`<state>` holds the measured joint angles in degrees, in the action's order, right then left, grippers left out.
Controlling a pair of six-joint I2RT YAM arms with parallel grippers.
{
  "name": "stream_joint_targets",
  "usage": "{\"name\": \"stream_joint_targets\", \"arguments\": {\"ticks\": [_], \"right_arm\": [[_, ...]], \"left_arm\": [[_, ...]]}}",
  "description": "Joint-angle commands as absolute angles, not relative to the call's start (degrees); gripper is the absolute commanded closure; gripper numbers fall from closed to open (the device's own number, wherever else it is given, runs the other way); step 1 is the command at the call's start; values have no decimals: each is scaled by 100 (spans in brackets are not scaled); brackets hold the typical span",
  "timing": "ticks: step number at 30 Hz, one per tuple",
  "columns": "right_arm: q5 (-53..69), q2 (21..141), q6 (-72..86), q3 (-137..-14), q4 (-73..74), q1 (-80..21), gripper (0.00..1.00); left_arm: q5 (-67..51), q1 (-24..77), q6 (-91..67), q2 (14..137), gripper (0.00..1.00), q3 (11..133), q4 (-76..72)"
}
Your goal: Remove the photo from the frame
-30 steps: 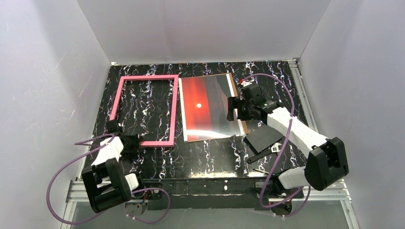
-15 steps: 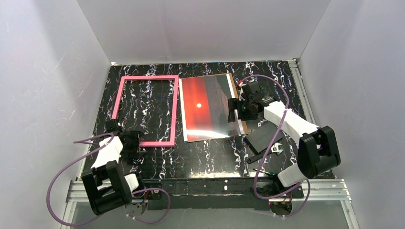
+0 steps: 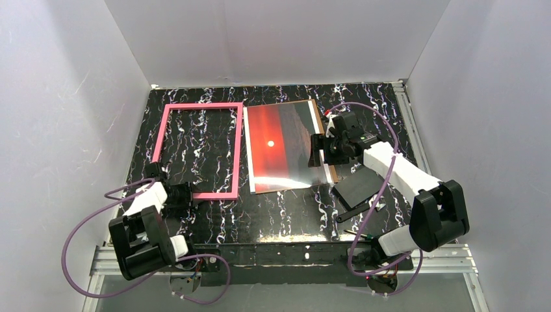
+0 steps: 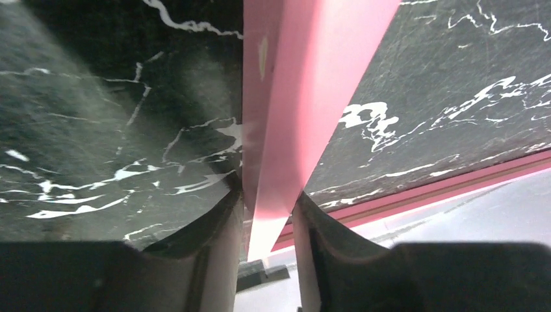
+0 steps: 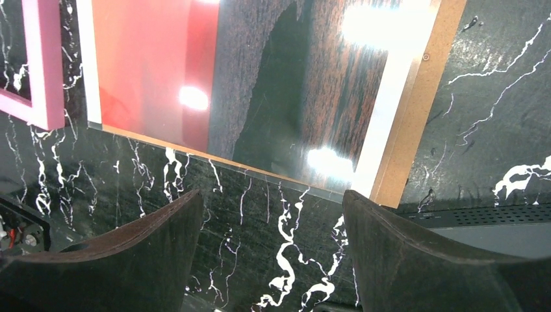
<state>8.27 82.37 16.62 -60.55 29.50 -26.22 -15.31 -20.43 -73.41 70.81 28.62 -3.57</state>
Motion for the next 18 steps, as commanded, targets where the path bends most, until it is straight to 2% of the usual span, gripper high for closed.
{"name": "stream_joint_targets", "arguments": {"ticks": [1,9,10,13,15,18], "right_arm": [[1050,8048,1723,-6015,2751,-2601,15],[1209,8102,1786,-5893,2628,-2631,16],[1211,8111,1778,-5883,2628,-2636,16],[1188,8076,1742,-5850,2628,-2638,16],[1153,8032,1688,-5834,2639,-2642,15],[946,7981,1592,-5815,2724,-2628,12]], "left_arm": [[-755,-2023,-7691,7725,74,2470,-236],[-621,-2025,-7636,7395,80,2549,-67],[-643,-2026,-7573,7339,77,2581,-38],[-674,-2023,-7241,7112,50,2772,533],[-661,-2024,-6958,6855,36,2913,918],[-800,-2024,-6333,6424,28,3148,1371]]}}
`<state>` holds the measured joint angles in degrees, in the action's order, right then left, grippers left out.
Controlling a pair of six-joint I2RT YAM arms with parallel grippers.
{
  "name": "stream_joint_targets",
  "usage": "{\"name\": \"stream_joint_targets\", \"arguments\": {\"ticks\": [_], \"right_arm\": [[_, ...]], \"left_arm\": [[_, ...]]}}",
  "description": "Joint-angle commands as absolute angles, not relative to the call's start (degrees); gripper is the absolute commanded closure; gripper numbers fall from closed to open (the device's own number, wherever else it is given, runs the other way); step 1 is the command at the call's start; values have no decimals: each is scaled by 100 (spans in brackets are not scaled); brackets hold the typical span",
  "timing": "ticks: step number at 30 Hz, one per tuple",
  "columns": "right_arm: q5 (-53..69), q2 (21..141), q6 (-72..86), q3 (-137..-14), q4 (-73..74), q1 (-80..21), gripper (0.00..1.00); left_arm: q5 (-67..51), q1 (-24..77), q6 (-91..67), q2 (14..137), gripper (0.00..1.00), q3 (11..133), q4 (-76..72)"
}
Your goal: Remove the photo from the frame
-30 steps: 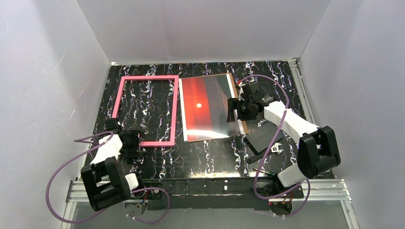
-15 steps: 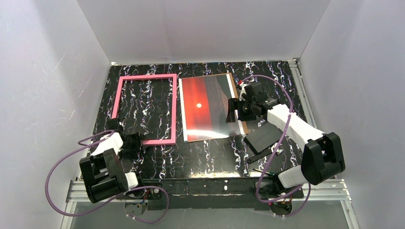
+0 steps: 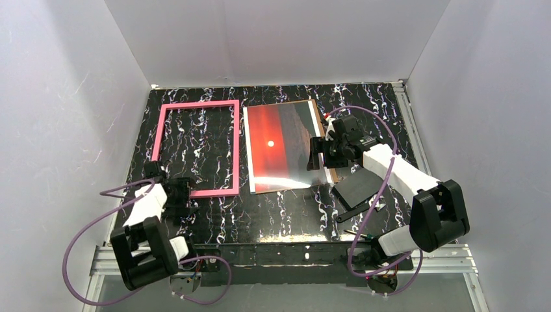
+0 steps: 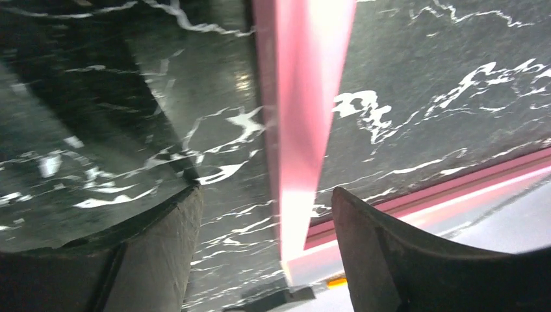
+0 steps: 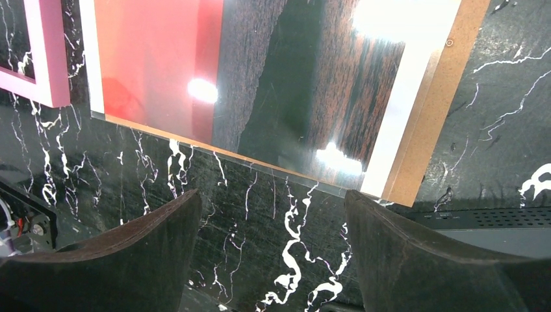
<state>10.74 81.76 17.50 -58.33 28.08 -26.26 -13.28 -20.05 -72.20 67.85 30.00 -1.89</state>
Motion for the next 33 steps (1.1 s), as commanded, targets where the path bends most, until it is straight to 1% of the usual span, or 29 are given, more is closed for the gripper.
{"name": "stream_joint_targets", "arguments": {"ticks": [1,3,7,8,9,10,14,18,20,24,33], "right_arm": [[877,7982,1564,-5810,2751,-2625,12],[764,7993,1524,-5803,2768,-2612,12],[707,8126,1563,-5894,2802,-2490,13],[723,8168,1585,-5922,2808,-2455,13],[755,8216,1602,-5958,2809,-2426,14],[751,8269,1620,-6009,2819,-2404,15],[840,8529,1716,-6131,2856,-2317,19],[1412,8842,1687,-6134,2757,-2311,39],[1754,8994,1672,-6077,2572,-2339,43],[1732,9121,1736,-5892,2287,-2373,44],[1012,9384,1813,-5735,2163,-2357,48]], "left_arm": [[-928,-2014,-6115,6307,26,3271,1458],[-1283,-1960,-5704,6148,22,3443,1560],[-2334,-1492,-5060,5986,20,3708,1414],[-2532,-1220,-4903,6006,10,3775,1274],[-2640,-913,-4751,6073,6,3873,1227],[-2712,-592,-4575,6163,5,4013,1210],[-2947,632,-4203,6859,6,4543,1033],[-3220,1142,-4100,7798,9,4986,868],[-3329,1313,-4053,8192,10,5204,795],[-3308,1576,-3958,8757,10,5473,736],[-2783,2074,-3953,9447,10,5594,219]]}}
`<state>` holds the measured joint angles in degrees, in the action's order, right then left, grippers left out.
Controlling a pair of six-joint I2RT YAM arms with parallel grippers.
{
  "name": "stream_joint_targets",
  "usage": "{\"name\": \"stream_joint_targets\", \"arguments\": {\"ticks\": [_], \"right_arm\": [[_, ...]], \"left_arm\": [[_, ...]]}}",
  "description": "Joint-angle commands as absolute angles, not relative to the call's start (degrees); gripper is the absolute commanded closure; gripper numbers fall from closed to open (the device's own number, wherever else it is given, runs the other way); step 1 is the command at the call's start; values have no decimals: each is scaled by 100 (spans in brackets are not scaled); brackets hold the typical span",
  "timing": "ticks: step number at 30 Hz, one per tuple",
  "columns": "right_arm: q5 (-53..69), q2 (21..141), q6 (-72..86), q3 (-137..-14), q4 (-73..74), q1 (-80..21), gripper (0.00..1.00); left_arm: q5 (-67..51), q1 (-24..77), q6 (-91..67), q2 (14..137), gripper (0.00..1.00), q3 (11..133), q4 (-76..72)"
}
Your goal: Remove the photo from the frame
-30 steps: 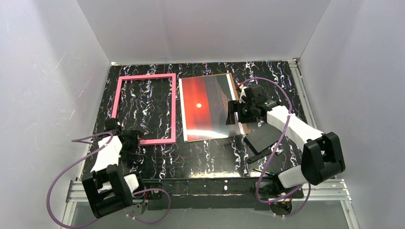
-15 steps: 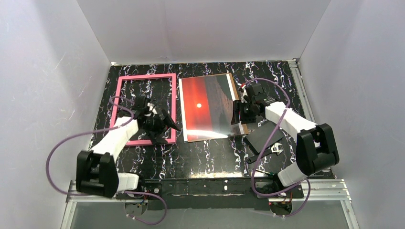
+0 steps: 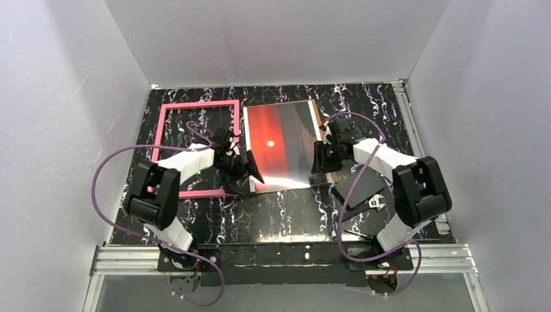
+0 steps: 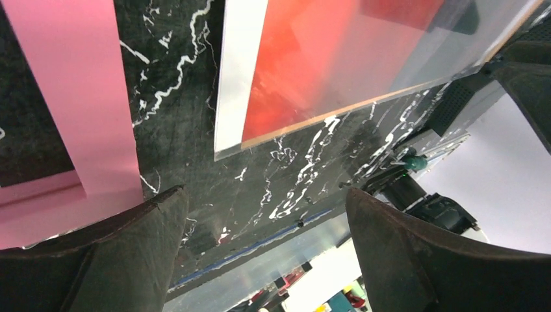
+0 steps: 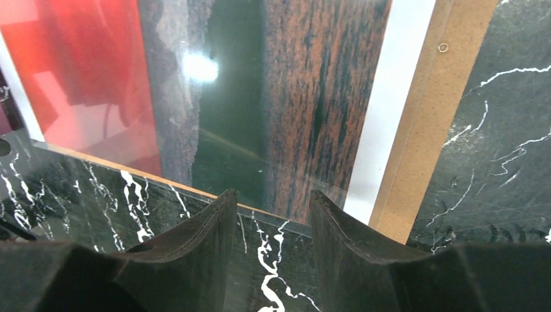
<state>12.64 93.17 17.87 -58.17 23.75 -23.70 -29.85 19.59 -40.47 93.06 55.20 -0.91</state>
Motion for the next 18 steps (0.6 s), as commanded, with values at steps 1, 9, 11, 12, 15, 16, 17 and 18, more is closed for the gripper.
{"name": "stream_joint_targets", "arguments": {"ticks": [1,9,11,12,15,16,17,18], "right_arm": [[963,9433,1814,-5743,2173,-2352,48],[1072,9859,1881,-5581,2004,-2295,50],[1138,9883,1848,-5627,2030,-2288,51],[1135,9900,1841,-5621,2030,-2287,51],[1150,9905,1830,-5609,2030,-2284,51],[1149,9913,1828,-5616,2023,-2286,51],[1153,9921,1824,-5621,2023,-2289,51],[1163,9930,1824,-5624,2017,-2291,51]], "left_arm": [[-2703,2096,-3954,9512,10,5591,203],[-2622,2205,-4371,10101,11,5409,-714],[-2653,2247,-4560,10014,19,5311,-1068],[-2577,2288,-4593,9855,22,5285,-1089],[-2525,2329,-4780,9475,33,5251,-1074],[-2504,2341,-4815,9392,34,5251,-1054],[-2482,2353,-4836,9315,36,5245,-1028],[-2460,2367,-4855,9229,36,5235,-1010]]}}
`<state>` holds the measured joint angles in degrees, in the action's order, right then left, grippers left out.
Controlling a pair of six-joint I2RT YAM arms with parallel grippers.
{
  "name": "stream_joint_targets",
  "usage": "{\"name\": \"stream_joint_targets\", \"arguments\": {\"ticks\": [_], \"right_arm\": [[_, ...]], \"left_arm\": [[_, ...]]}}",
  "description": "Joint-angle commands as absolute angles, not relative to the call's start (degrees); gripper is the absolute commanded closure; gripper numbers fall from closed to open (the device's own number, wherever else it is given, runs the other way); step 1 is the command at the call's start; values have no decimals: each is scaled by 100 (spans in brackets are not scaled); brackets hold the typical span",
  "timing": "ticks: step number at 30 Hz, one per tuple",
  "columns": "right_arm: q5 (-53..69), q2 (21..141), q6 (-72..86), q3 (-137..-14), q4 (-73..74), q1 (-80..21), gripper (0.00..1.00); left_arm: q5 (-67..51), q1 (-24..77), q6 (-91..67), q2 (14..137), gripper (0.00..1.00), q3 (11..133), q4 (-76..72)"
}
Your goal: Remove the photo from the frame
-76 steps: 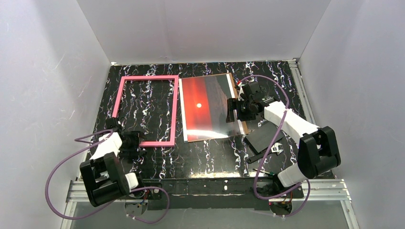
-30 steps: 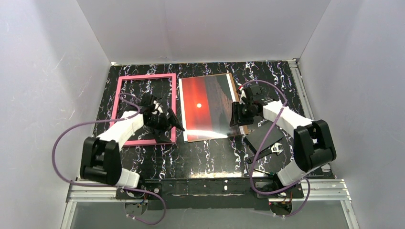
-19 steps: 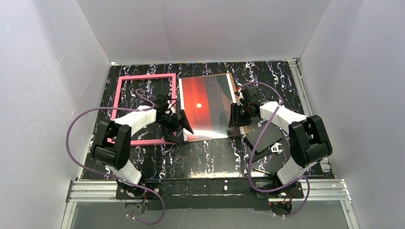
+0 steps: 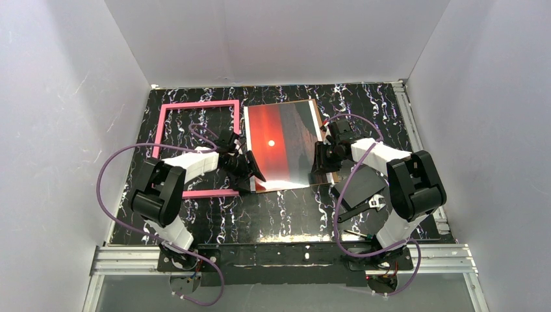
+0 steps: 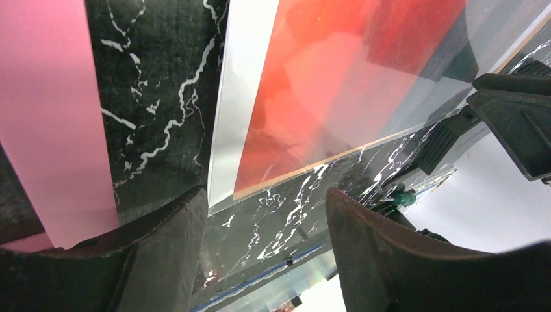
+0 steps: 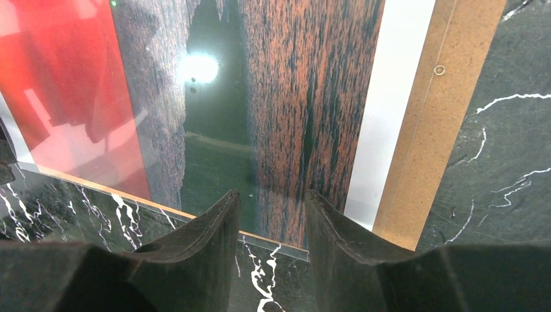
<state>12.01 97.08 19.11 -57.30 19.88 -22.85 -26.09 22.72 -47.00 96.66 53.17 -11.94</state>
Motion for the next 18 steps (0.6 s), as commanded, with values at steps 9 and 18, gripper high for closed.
{"name": "stream_joint_targets", "arguments": {"ticks": [9,18], "right_arm": [[1211,9984,1803,-5657,2030,-2284,51],[1208,10011,1787,-5675,2049,-2282,51]], "left_arm": [[-2511,2404,-5172,8812,43,5235,-1047],[-2523,2435,-5242,8925,36,5363,-828]]}}
